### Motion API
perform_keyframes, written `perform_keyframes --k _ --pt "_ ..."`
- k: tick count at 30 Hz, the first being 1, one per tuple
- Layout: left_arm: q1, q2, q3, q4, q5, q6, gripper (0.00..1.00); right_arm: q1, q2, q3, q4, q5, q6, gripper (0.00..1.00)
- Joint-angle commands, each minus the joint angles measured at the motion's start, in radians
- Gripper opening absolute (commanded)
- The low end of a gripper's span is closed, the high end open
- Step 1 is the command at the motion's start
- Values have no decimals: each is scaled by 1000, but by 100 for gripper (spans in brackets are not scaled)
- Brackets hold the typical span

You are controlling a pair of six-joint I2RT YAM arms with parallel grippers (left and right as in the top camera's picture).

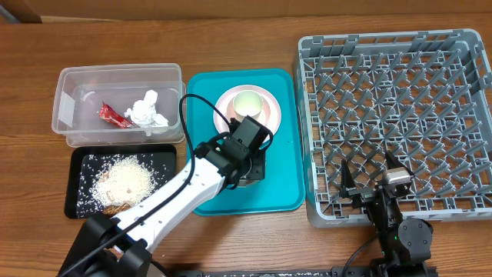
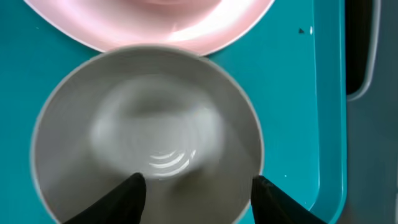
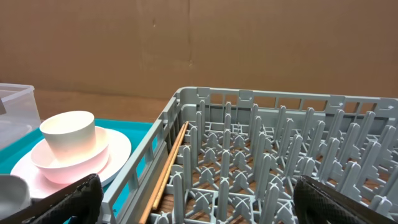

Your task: Sort waste into correct bins and load items into the dishwasher

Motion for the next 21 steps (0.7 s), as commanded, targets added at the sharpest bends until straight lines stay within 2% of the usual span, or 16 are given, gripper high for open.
perform_keyframes --k 1,13,17,21 --pt "20 4 24 6 -14 20 57 -3 -11 -10 8 -2 -1 100" --pt "19 4 24 -6 -5 20 54 -3 -11 -10 5 6 0 100" --pt "19 4 23 -8 13 19 59 -3 -11 -10 6 5 1 100" --pt "19 4 23 -8 13 19 68 -3 -11 -10 6 6 105 100"
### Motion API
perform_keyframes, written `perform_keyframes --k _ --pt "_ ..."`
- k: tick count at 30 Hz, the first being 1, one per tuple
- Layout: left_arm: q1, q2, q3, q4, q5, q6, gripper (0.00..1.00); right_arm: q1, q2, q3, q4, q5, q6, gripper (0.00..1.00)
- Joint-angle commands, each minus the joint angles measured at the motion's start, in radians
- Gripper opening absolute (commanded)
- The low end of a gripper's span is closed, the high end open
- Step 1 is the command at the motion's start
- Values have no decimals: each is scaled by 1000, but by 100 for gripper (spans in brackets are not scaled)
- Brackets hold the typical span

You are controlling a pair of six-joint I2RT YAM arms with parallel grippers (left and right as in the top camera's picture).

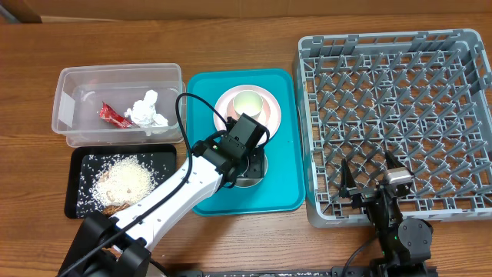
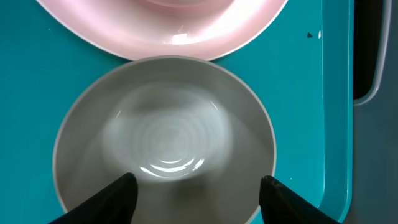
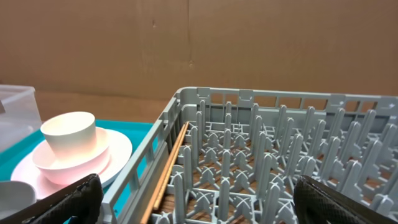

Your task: Sort waste into correct bins and load items into the dishwasher

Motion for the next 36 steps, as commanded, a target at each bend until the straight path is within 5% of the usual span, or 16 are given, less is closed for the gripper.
perform_keyframes --k 1,4,7,16,25,29,36 --pt "4 4 23 -3 8 12 73 -3 -11 -10 6 6 98 100" --pt "4 5 23 -3 8 12 90 -3 -11 -5 5 5 146 100" --pt "4 5 23 -3 8 12 93 -3 -11 30 -13 5 154 100" --pt "4 4 23 -2 8 12 94 -3 134 380 -266 5 155 100" --pt "26 3 45 -11 7 12 92 -3 634 976 -848 -3 158 100" --pt "72 3 117 -77 34 12 90 -3 842 1146 -1011 -153 158 100" --pt "183 3 266 -167 42 29 79 -3 1061 1175 -1020 -570 158 100"
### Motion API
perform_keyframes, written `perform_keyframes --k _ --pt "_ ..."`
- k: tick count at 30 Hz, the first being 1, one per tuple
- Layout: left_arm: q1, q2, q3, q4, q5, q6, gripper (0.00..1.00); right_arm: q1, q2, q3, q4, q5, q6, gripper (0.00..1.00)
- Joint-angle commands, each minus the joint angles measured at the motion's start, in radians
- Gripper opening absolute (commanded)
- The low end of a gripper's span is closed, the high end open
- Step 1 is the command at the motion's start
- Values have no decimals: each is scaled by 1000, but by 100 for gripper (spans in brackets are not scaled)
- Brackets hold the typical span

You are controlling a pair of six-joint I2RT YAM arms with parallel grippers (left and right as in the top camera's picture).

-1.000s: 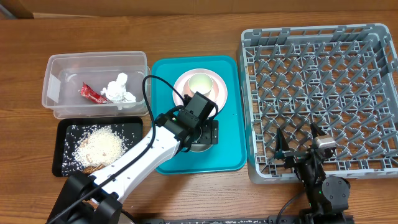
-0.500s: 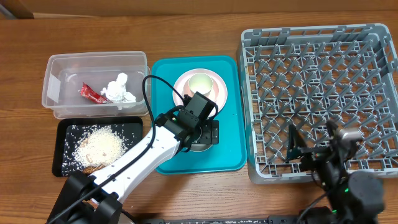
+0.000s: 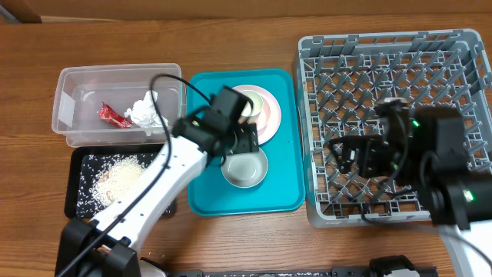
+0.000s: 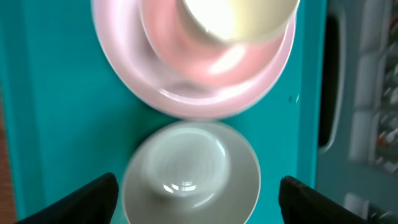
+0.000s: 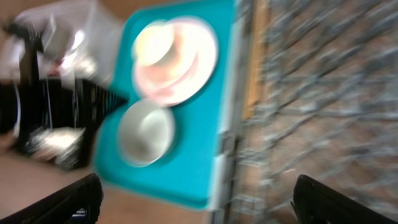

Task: Sort waste into correct bins and load items into the dishwasher
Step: 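Reach the left gripper to the white cup on the pink plate, grasp, lift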

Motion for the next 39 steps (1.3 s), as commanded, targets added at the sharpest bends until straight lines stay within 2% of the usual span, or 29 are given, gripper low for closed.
perform_keyframes --k 1,4,6,12,19,31,39 --pt "50 3 75 -11 8 25 73 -3 71 24 5 -245 4 100" --pt "82 3 87 16 8 23 56 -3 149 24 6 -248 5 100" --pt "94 6 87 43 8 24 52 -3 201 24 4 -248 5 100" --pt "97 29 84 137 8 23 52 -3 289 24 2 -135 4 100" --pt "97 95 84 221 7 16 50 -3 305 24 1 -12 4 100" --pt "96 257 84 312 5 -3 50 -3 305 23 1 -11 4 100" --pt "97 288 84 315 3 -3 43 -3 305 23 2 -10 3 100"
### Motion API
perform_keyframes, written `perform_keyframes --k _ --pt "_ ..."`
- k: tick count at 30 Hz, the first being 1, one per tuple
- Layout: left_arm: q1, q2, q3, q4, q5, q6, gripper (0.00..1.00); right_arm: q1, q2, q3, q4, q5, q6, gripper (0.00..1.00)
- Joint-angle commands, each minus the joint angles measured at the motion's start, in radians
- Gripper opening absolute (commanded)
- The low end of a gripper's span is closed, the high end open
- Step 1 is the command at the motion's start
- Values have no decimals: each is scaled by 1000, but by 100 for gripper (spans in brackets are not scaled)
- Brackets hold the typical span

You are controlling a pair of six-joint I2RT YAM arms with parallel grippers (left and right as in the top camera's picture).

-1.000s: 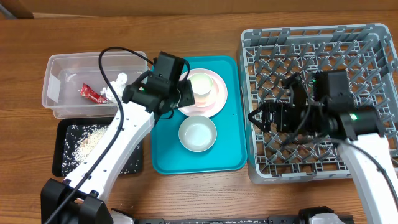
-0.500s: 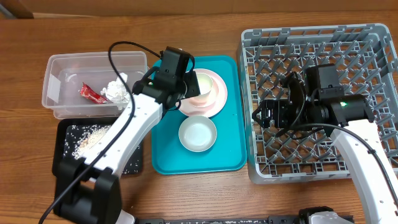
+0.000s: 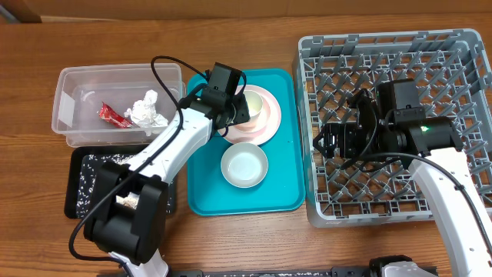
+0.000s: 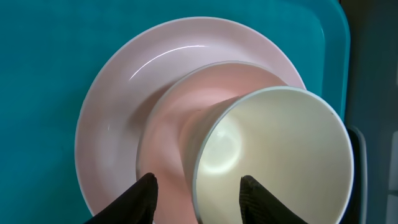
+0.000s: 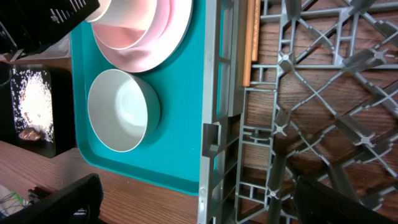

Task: Sort waste into correct bins and load items into the dishwasher
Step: 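Reach the left gripper to the white cup on the pink plate, grasp, lift, then move the cup toward the right gripper and close the right gripper on it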

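A cream cup (image 4: pixel 273 155) stands in a pink bowl (image 4: pixel 168 130) on a pink plate (image 4: pixel 112 112), at the far end of the teal tray (image 3: pixel 204 185). My left gripper (image 4: pixel 199 198) hangs open just above them, one finger over the pink bowl and the other over the cup's mouth. A pale empty bowl (image 3: pixel 244 165) sits on the tray nearer me, also in the right wrist view (image 5: pixel 121 109). The grey dish rack (image 3: pixel 461 200) fills the right side. My right gripper (image 5: pixel 199 205) is open over the rack's left edge, holding nothing.
A clear bin (image 3: pixel 69 100) at the left holds a red wrapper (image 3: pixel 114 115) and white tissue (image 3: pixel 147 109). In front of it lies a black tray (image 3: pixel 77 204) with rice. Wooden chopsticks (image 5: pixel 249 37) lie along the rack's left wall.
My left gripper has moved from above the gap between plate and pale bowl to the far side, down close over the cream cup. The right arm has shifted slightly over the rack.
First my left gripper hung open, low over the pale bowl, while the right arm rested at the table's near edge. The left then rose a little. Later it was higher, with the right arm up over the rack. Now the left is over the cup; the bowl stays put.
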Motion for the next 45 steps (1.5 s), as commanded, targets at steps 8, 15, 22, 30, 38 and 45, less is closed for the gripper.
perform_keyframes --k 8,15,22,30,38,45 --pt "3 14 16 2 0 -6 27 -3 -3 22 2 7 1 100" --pt "6 14 16 -18 -4 -6 15 -3 -3 22 1 7 0 100" --pt "6 14 16 -14 -4 -6 4 -3 -3 22 -1 8 0 100" --pt "60 -32 44 -21 34 -2 4 -3 -4 36 24 59 0 100" --pt "224 -187 71 -45 586 29 4 -3 -11 113 -6 14 -5 100" --pt "358 -201 71 -45 1297 124 4 -3 -12 114 63 -321 -115 100"
